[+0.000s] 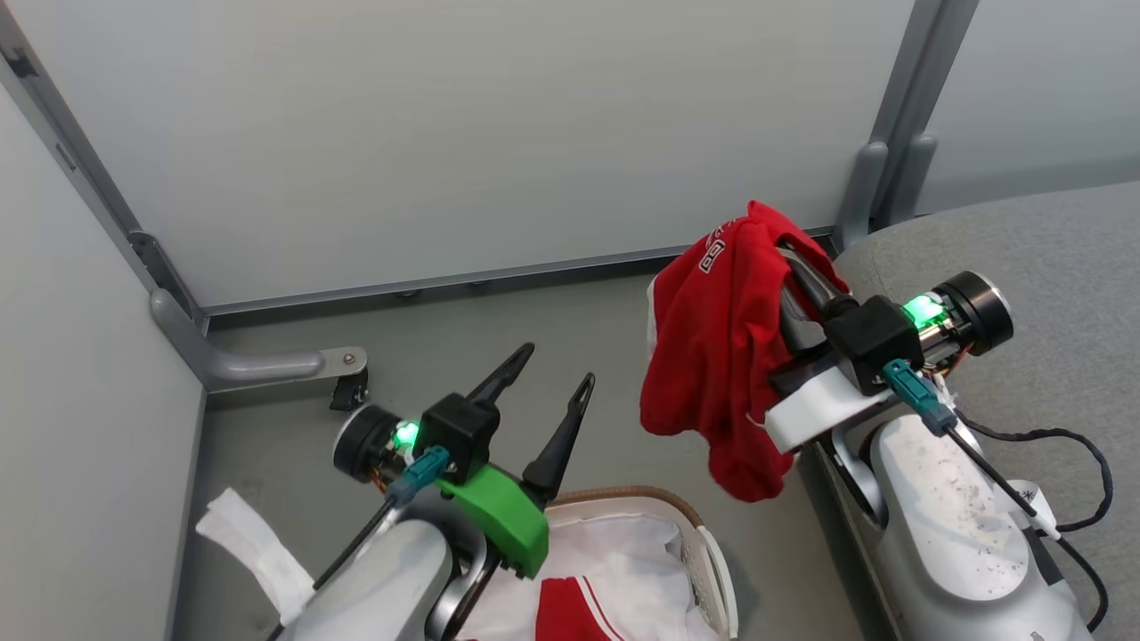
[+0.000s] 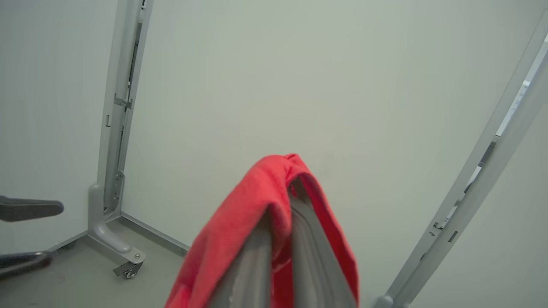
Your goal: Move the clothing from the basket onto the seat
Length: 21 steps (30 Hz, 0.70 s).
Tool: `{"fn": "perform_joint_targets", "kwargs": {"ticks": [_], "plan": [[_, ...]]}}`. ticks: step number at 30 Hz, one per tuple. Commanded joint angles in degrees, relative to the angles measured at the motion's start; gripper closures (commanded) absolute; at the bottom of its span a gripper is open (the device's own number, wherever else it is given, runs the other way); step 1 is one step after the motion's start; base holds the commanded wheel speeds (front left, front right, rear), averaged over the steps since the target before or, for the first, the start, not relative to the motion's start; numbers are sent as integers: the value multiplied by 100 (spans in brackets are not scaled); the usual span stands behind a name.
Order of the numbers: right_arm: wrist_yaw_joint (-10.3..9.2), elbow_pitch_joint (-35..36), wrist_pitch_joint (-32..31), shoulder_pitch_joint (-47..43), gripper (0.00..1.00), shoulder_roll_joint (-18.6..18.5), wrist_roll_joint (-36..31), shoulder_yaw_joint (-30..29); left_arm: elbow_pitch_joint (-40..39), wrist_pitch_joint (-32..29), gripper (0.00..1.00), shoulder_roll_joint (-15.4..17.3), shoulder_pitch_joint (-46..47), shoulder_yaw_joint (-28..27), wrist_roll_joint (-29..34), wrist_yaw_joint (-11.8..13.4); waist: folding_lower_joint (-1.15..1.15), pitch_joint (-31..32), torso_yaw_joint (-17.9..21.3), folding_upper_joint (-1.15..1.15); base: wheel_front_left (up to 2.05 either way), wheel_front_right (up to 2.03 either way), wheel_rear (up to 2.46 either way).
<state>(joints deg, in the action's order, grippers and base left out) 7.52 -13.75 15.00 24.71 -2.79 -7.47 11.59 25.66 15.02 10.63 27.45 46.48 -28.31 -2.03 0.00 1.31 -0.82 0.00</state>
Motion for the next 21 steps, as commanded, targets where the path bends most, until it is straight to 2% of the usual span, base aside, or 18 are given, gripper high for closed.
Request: {"fn": "perform_joint_targets", "kwargs": {"ticks": [1, 9, 16, 21], "plan": [[-6, 28, 28, 62, 100, -20, -84, -69, -32, 20, 0, -37, -205, -156, 47, -41, 0, -31, 18, 0, 0, 0, 0], [-6, 44, 28, -99, 100, -19, -184, -416, -164, 13, 0, -385, -1159, -1021, 403, -175, 0, -67, 63, 0, 0, 0, 0], [-6, 25, 28, -144, 100, -20, -188, -549, -176, 13, 0, -561, -1442, -1387, 815, -345, 0, -92, 106, 0, 0, 0, 0], [-6, -12, 28, -94, 100, -20, -193, -493, -246, 14, 0, -651, -1510, -1571, 1007, -410, 0, -161, 370, 0, 0, 0, 0]]}}
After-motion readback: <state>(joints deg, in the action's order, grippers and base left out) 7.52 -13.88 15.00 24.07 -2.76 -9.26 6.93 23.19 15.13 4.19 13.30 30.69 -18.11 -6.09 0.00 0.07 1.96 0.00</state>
